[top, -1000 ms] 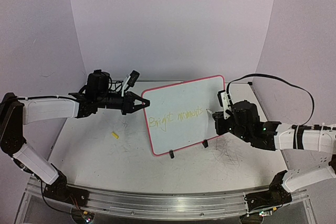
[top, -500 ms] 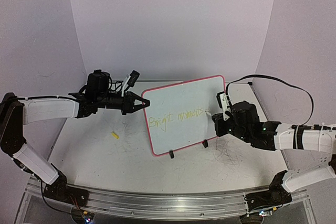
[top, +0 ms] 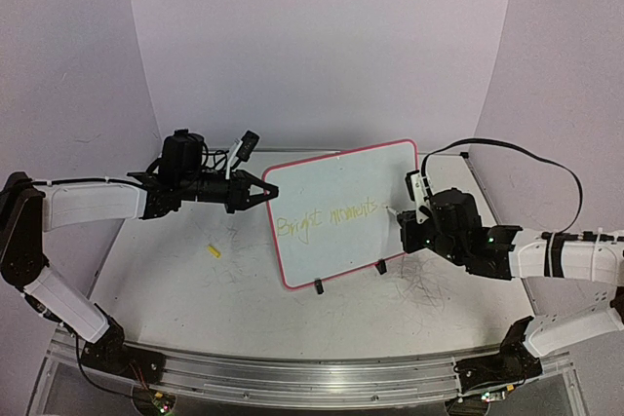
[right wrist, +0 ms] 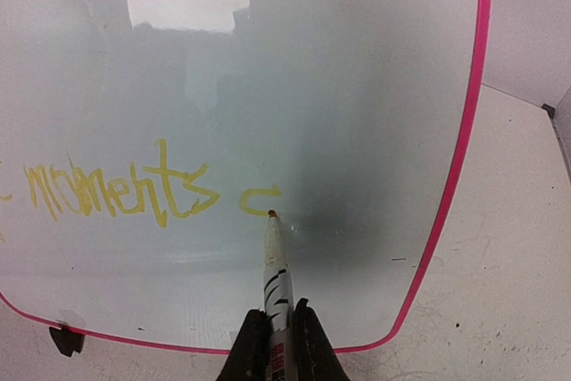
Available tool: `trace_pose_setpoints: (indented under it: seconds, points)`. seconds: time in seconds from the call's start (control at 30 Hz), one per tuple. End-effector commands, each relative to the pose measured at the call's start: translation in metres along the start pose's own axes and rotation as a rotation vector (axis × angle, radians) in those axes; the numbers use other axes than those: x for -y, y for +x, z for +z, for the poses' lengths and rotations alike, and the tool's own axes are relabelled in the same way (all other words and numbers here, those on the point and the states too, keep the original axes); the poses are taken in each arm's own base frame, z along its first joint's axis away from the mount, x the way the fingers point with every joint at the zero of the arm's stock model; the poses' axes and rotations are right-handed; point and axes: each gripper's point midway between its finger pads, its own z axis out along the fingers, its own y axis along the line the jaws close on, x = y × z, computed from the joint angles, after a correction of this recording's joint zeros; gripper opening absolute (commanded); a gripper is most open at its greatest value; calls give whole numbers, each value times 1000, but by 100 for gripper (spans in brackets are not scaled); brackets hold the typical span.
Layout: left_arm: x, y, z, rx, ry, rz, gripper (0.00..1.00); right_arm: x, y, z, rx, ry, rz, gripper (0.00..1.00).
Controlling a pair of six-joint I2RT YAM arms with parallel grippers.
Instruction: Write a sentence on the whiteboard
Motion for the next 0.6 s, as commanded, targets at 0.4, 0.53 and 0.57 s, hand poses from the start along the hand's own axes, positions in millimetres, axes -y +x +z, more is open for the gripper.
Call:
trace_pose_setpoints:
  seconds: [0.4, 0.53, 0.57]
  points:
    - [-11, 24, 6, -80, -52, 78, 0, 1, -42, 0, 119, 28, 47, 0]
    - [-11, 24, 6, -81, -52, 79, 0, 0, -31, 1, 81, 17, 42, 0]
    - [-11, 24, 6, -81, -53, 79, 0, 0, -28, 0, 71, 15, 40, 0]
